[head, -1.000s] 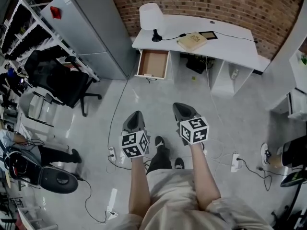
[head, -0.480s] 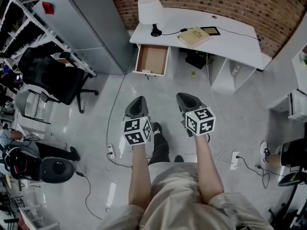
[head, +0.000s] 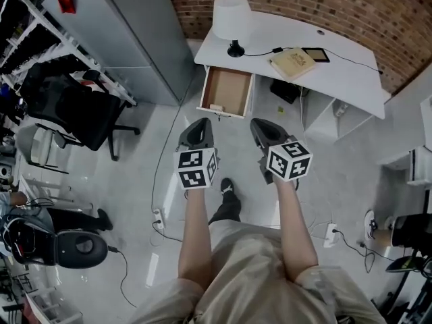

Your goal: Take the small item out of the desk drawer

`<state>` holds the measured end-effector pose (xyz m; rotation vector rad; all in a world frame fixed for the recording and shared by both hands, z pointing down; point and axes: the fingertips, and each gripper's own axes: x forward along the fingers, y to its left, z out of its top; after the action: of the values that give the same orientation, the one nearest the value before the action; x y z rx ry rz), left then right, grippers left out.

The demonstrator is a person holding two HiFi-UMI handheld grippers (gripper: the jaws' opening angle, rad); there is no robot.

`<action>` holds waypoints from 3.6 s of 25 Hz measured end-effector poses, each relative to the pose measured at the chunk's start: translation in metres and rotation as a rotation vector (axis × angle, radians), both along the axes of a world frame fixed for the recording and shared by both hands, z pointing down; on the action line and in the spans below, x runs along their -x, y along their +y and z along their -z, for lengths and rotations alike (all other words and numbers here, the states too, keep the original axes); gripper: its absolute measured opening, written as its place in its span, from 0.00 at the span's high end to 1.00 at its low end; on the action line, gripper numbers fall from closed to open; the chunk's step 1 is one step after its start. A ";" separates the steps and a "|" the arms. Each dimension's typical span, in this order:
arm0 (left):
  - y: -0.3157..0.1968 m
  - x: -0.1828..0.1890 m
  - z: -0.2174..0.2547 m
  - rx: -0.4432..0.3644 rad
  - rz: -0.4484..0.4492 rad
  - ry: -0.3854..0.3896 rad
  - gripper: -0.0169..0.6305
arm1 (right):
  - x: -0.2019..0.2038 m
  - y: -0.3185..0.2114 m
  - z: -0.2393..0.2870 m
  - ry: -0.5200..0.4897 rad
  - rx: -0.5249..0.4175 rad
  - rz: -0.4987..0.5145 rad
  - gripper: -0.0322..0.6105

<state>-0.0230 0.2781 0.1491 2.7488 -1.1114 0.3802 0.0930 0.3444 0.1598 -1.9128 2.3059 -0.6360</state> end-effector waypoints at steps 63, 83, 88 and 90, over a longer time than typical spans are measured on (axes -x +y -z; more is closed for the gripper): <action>-0.328 -0.026 -0.282 0.441 0.290 0.069 0.95 | -0.041 -0.404 -0.330 0.371 0.492 0.624 0.91; -0.313 -0.040 -0.380 0.503 0.477 0.148 0.95 | -0.034 -0.412 -0.450 0.487 0.618 0.848 0.91; -0.305 -0.042 -0.396 0.490 0.420 0.132 0.95 | -0.027 -0.413 -0.474 0.462 0.663 0.840 0.91; -0.301 -0.039 -0.403 0.495 0.404 0.112 0.95 | -0.023 -0.410 -0.487 0.467 0.681 0.849 0.91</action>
<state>0.0161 -0.0226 0.5520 2.0395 -1.2967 0.3774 0.1162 -0.0661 0.6468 -1.2102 3.5902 -1.2852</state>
